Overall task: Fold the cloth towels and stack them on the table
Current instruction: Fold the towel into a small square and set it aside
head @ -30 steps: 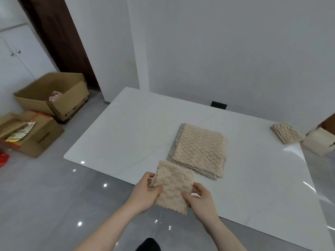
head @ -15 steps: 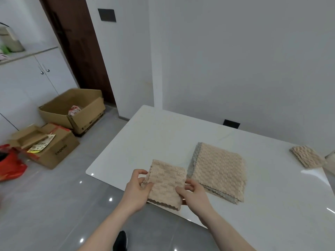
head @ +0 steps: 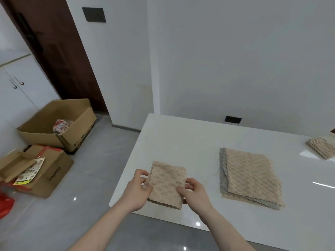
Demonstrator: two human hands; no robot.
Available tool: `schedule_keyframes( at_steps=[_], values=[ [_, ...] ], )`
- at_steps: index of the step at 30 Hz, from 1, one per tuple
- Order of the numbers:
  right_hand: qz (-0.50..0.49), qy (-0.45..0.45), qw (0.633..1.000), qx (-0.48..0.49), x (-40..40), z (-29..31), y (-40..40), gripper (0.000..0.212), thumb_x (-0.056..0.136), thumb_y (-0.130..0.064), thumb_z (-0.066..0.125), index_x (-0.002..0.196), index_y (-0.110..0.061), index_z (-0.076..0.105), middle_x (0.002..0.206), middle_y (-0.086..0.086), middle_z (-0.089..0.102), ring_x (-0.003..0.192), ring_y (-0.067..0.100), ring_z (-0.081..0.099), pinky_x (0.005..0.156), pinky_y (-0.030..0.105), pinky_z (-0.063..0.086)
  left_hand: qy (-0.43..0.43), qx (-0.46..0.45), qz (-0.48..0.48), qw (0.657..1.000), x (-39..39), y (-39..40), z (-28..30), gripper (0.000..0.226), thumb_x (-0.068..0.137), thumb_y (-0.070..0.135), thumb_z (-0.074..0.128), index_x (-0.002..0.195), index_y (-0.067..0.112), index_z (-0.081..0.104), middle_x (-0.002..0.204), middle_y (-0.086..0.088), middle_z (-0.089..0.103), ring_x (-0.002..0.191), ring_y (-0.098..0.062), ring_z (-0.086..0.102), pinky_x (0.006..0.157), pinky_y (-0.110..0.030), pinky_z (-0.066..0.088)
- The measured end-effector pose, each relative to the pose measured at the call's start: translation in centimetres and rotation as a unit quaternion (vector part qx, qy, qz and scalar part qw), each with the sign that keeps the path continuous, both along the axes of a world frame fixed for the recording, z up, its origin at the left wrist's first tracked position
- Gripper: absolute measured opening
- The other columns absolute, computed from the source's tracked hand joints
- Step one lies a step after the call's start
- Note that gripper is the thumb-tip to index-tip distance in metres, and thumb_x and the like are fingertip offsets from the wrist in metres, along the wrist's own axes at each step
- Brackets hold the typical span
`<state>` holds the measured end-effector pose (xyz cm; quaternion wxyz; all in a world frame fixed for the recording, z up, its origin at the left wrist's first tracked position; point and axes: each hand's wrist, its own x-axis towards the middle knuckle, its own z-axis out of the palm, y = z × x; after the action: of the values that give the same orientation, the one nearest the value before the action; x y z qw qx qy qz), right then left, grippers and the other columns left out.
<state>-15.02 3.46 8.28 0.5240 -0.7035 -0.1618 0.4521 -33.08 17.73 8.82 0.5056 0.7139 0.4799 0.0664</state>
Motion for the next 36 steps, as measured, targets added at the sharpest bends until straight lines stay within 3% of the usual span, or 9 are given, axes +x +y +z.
schedule_keyframes(
  at_steps=[8,13,15,18,20,23,29,33,36],
  values=[
    [-0.054,0.024,0.998,0.011,0.5,-0.7,5.5,0.021,0.091,-0.007,0.068,0.111,-0.012,0.068,0.099,0.009,0.077,0.086,0.022,0.078,0.076,0.04,0.064,0.004,-0.044,-0.06,0.997,1.4,7.9,0.6,0.057,0.086,0.03,0.066,0.136,0.04,0.04,0.126,0.009,0.062,0.097,-0.015,0.072,0.085,-0.037,0.06],
    [-0.03,0.024,0.999,0.012,0.8,-1.4,10.1,0.021,0.09,-0.009,0.069,0.11,-0.013,0.068,0.097,0.008,0.077,0.087,0.022,0.077,0.079,0.042,0.064,0.008,-0.035,0.004,0.999,1.7,11.3,0.6,0.041,0.088,0.019,0.069,0.125,0.03,0.055,0.108,0.0,0.074,0.078,-0.013,0.07,0.063,-0.022,0.051],
    [-0.035,0.021,0.999,0.009,0.9,-1.7,11.6,0.02,0.09,-0.009,0.07,0.109,-0.013,0.069,0.096,0.008,0.076,0.086,0.022,0.077,0.078,0.043,0.065,0.002,-0.033,0.016,0.999,1.9,12.8,0.3,0.031,0.088,0.015,0.07,0.116,0.027,0.06,0.097,0.0,0.077,0.069,-0.012,0.069,0.057,-0.022,0.049],
    [-0.056,0.018,0.998,0.008,0.9,-2.2,13.3,0.02,0.09,-0.01,0.071,0.109,-0.013,0.069,0.097,0.009,0.075,0.085,0.023,0.077,0.076,0.044,0.065,0.002,-0.03,0.007,1.0,2.2,15.3,-0.5,0.02,0.087,0.017,0.073,0.104,0.025,0.067,0.088,0.001,0.079,0.074,-0.019,0.073,0.066,-0.033,0.055],
    [-0.078,0.014,0.997,0.004,1.1,-2.7,14.7,0.02,0.09,-0.01,0.072,0.109,-0.013,0.069,0.097,0.009,0.076,0.085,0.023,0.077,0.076,0.044,0.065,-0.005,-0.031,-0.012,0.999,2.9,17.3,-1.1,0.015,0.086,0.017,0.075,0.097,0.023,0.068,0.086,0.001,0.079,0.07,-0.016,0.071,0.066,-0.032,0.053],
    [-0.12,0.009,0.993,-0.01,0.7,-3.5,17.3,0.02,0.089,-0.012,0.073,0.108,-0.014,0.07,0.098,0.011,0.075,0.085,0.023,0.077,0.076,0.044,0.065,-0.013,-0.022,-0.048,0.999,3.8,20.7,-2.0,0.014,0.086,0.016,0.075,0.094,0.024,0.066,0.088,0.0,0.077,0.065,-0.007,0.066,0.062,-0.023,0.051],
    [-0.185,0.017,0.982,-0.03,-2.4,-4.7,23.2,0.022,0.089,-0.013,0.071,0.111,-0.018,0.069,0.105,0.002,0.073,0.085,0.019,0.077,0.079,0.043,0.065,-0.017,-0.019,-0.117,0.993,3.8,28.4,-3.6,0.021,0.09,0.012,0.067,0.1,0.031,0.064,0.099,0.009,0.072,0.084,-0.005,0.067,0.075,-0.026,0.055],
    [-0.223,0.027,0.974,-0.021,-3.6,-4.8,25.6,0.028,0.088,-0.012,0.069,0.114,-0.021,0.069,0.105,0.003,0.074,0.091,0.02,0.076,0.082,0.044,0.064,-0.013,-0.02,-0.162,0.987,4.2,31.3,-3.4,0.033,0.091,0.006,0.06,0.109,0.033,0.054,0.11,0.008,0.066,0.089,-0.006,0.065,0.063,-0.01,0.048],
    [-0.246,0.029,0.969,-0.015,-3.8,-4.8,26.2,0.031,0.088,-0.01,0.069,0.118,-0.02,0.068,0.107,0.006,0.074,0.09,0.022,0.077,0.082,0.045,0.064,-0.024,-0.022,-0.192,0.981,5.0,32.2,-3.0,0.032,0.093,0.007,0.055,0.113,0.03,0.048,0.116,0.006,0.064,0.086,-0.01,0.064,0.063,-0.017,0.047]
  ],
)
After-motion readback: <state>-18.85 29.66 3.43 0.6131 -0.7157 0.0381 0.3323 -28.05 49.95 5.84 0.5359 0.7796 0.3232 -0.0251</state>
